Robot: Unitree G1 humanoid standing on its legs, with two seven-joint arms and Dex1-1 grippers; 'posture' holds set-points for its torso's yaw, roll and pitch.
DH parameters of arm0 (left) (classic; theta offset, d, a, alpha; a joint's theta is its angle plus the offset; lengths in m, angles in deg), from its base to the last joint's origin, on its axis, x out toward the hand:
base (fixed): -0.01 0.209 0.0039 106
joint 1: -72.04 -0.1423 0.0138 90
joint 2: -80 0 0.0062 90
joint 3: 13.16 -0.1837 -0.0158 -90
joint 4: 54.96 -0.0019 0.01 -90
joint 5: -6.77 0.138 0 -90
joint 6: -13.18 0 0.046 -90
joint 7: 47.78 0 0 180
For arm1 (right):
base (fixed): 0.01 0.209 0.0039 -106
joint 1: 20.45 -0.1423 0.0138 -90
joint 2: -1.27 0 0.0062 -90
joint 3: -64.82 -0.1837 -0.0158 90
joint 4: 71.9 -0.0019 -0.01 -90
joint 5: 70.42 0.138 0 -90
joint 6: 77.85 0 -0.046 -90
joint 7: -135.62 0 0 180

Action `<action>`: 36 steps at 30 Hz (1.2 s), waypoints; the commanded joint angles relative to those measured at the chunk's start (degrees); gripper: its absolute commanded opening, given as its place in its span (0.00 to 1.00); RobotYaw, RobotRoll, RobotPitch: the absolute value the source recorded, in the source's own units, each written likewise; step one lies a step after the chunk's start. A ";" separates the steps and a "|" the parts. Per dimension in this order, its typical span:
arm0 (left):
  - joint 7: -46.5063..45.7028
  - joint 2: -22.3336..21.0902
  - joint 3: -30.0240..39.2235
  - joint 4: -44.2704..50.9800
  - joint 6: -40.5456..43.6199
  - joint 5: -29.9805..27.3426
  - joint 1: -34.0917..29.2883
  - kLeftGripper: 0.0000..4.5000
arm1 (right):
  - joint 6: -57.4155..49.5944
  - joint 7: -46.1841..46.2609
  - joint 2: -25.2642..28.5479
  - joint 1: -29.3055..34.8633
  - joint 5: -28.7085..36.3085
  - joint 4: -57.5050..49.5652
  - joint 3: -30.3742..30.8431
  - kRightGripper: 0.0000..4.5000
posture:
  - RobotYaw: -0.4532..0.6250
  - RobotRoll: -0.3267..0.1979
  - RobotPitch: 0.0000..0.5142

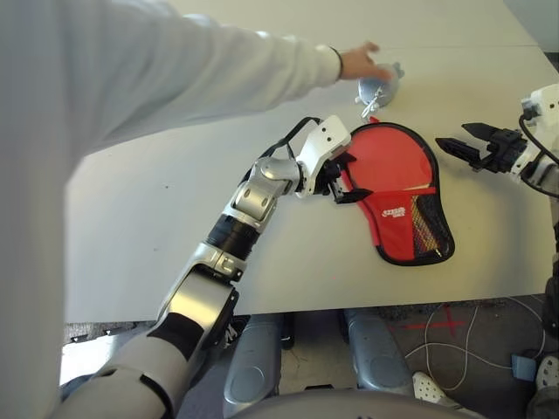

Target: Store the ping-pong paddle in its case and zip it.

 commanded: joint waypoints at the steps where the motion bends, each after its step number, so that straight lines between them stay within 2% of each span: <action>1: 0.59 -0.05 -1.92 -0.67 1.68 0.55 -2.07 0.99 | 0.54 0.64 0.57 -0.22 -0.26 1.34 -0.93 1.00 | 0.27 0.62 0.50; 11: 0.58 0.03 -1.86 -0.93 1.58 0.53 -1.84 0.99 | 0.82 -0.85 2.45 0.19 0.48 1.76 -1.75 1.00 | 0.27 0.62 0.50; 17: 0.53 0.04 -1.73 -1.44 1.21 0.57 -1.49 0.99 | 1.47 -2.79 2.16 -2.84 0.74 2.95 -1.65 1.00 | 0.27 0.62 0.51; 23: 0.57 -0.18 -1.75 -1.17 1.30 0.60 -1.63 0.99 | 4.44 -0.57 -0.55 -8.48 -2.00 9.99 -0.11 1.00 | 0.28 0.62 0.51; 36: 0.30 -0.33 -2.30 1.34 2.46 0.63 -2.68 0.99 | 10.99 13.06 -9.83 -18.05 -6.70 25.19 -0.27 1.00 | 0.30 0.62 0.51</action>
